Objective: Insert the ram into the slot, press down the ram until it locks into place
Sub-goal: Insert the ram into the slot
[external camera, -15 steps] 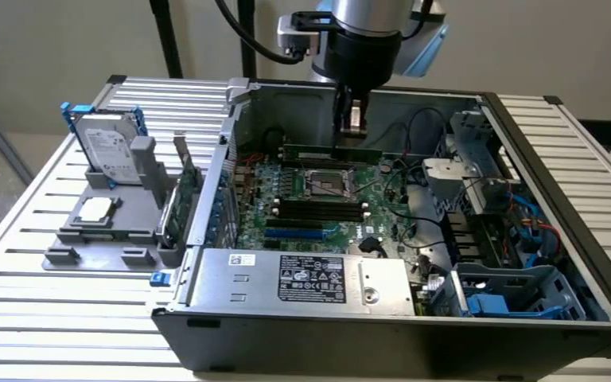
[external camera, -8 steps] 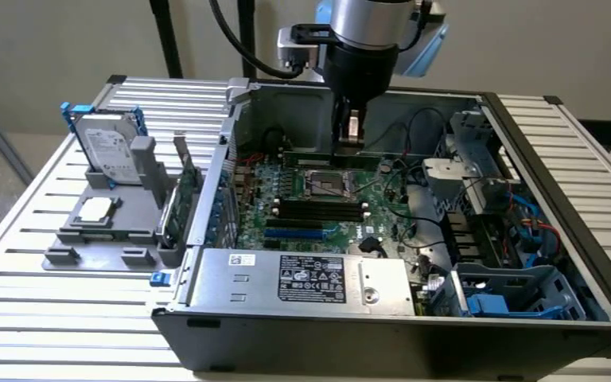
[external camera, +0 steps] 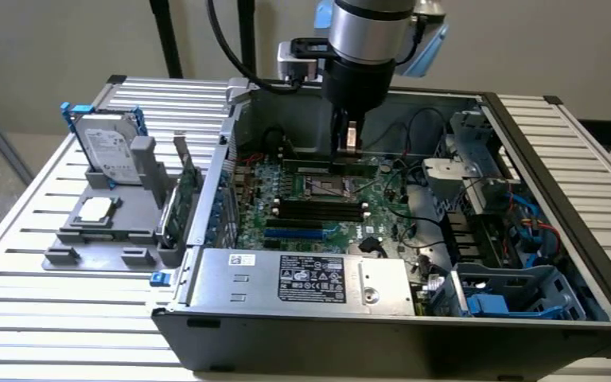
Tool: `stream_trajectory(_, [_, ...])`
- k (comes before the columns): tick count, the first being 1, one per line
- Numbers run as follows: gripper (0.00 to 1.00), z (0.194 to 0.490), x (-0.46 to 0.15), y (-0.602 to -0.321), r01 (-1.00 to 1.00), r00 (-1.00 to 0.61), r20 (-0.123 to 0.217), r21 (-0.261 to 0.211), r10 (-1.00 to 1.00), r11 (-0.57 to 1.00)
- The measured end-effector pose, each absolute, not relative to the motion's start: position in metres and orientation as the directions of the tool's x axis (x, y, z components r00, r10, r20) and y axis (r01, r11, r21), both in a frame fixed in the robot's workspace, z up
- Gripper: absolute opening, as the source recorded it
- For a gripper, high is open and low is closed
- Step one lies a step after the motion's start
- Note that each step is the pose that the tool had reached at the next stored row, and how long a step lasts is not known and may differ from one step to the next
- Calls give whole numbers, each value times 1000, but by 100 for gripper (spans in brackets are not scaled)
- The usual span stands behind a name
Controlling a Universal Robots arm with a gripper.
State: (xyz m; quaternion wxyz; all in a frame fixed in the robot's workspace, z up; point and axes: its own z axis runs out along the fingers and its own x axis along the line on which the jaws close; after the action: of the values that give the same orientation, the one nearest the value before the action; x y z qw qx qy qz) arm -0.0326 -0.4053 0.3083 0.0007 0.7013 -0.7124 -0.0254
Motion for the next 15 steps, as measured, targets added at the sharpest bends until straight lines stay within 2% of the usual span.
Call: stream_trajectory(15, [13, 281, -33, -408, -999, -16, -35, 37, -999, 15])
